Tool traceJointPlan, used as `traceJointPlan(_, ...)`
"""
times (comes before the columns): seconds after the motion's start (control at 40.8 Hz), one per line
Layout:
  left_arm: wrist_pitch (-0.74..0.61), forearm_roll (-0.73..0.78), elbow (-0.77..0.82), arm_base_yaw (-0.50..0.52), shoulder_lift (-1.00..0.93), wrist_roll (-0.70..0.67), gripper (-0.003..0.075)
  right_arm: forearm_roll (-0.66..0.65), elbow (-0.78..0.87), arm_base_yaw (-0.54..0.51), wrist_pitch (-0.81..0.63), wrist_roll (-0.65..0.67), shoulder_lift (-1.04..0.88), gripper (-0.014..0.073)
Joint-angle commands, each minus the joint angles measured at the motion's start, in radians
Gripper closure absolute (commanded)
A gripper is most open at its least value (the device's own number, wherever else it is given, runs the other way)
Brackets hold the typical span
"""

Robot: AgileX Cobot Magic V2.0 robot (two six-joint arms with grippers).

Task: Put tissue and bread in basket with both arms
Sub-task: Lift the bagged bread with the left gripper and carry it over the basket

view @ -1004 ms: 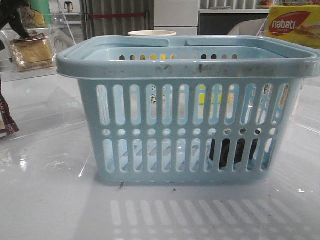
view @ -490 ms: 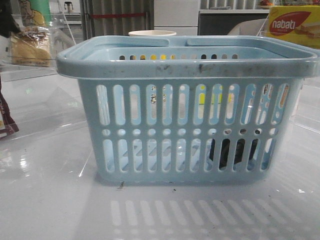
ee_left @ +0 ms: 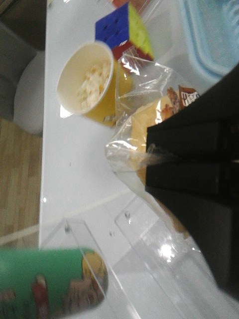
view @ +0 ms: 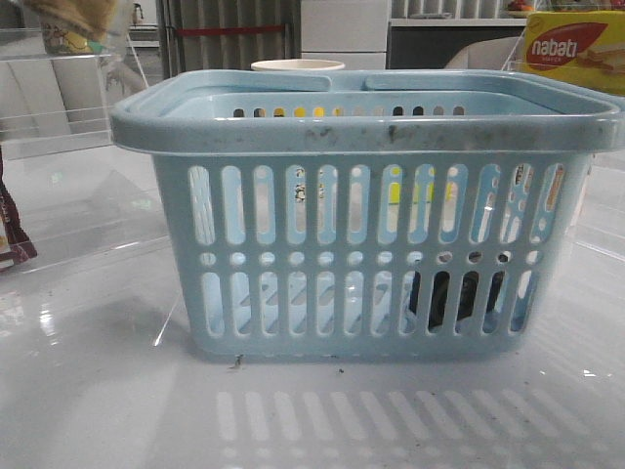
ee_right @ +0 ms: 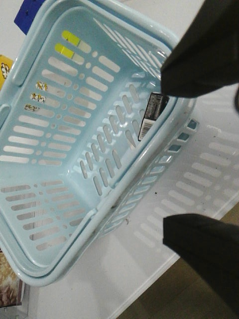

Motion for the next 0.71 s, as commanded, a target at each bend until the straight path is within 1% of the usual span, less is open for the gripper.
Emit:
traceJointPlan(0.0,-0.008,-0.024,-0.036,-0.083,-0.087,0.059,0.0628,0.013,-0.025,0.001,-0.064,-0.008,-0.007,0.0004)
traceJointPlan(0.147,0.059,-0.024,-0.036,-0.216,-0.099,0.17,0.0628,0.013,-0.025,0.001,-0.064,-0.008,-0.007,0.0004)
traceJointPlan(0.343,0.094,-0.01,-0.036,-0.359,-0.055,0.178,0.0628,0.013,-0.025,0.001,-0.064,-0.008,-0.007,0.0004)
traceJointPlan(0.465,0.094,-0.005,-0.036,-0.406,-0.006,0.2,0.0628,0.013,-0.025,0.001,-0.064,-0.008,-0.007,0.0004)
traceJointPlan(0.686,0.09,-0.005,-0.036,-0.457,0.095,0.338,0.0627,0.013,-0.025,0.001,-0.064,-0.008,-0.007,0.0004)
